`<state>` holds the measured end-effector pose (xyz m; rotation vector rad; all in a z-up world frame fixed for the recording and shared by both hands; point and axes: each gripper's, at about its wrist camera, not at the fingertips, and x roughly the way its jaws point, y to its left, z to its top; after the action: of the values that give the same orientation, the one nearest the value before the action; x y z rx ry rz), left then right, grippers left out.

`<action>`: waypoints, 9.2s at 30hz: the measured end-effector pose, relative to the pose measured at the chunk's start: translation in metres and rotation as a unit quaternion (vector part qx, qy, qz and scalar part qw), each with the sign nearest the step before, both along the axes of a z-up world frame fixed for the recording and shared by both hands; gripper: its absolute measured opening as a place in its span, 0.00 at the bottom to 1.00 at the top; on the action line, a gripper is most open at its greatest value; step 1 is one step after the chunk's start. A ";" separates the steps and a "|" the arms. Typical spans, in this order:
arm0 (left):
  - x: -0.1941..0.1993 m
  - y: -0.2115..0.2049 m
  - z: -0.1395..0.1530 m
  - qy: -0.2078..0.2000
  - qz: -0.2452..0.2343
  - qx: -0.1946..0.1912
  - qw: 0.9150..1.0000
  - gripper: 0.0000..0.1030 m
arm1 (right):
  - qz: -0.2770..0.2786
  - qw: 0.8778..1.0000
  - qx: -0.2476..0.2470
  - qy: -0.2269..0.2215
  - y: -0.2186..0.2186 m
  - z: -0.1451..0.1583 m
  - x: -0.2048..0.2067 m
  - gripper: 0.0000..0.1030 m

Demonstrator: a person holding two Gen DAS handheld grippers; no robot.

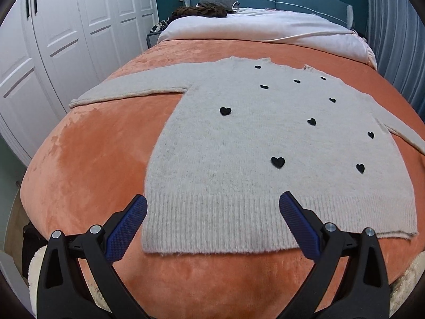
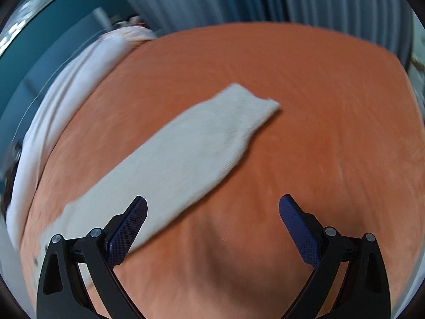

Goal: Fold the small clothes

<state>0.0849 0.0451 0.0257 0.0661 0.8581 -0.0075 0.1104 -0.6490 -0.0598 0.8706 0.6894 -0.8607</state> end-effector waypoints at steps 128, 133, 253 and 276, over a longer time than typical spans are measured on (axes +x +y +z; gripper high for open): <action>0.273 -0.042 0.074 -0.065 -0.102 -0.276 0.953 0.14 | 0.457 0.884 -0.058 -0.074 0.411 -0.012 0.098 0.52; 0.233 -0.114 -0.017 0.036 -0.105 -0.264 0.958 0.45 | 0.457 0.884 -0.040 -0.091 0.406 -0.012 0.097 0.54; 0.027 0.117 -0.043 0.114 0.074 -0.283 0.950 0.84 | 0.358 0.933 0.026 0.027 0.367 0.014 -0.088 0.60; 0.005 0.107 0.017 0.122 0.005 -0.273 0.954 0.06 | 0.403 0.914 0.011 -0.037 0.395 0.078 -0.075 0.09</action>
<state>0.0894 0.1519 0.0430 -0.4682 1.0770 -0.2474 0.0359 -0.2542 0.0178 0.5480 0.8951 -0.0752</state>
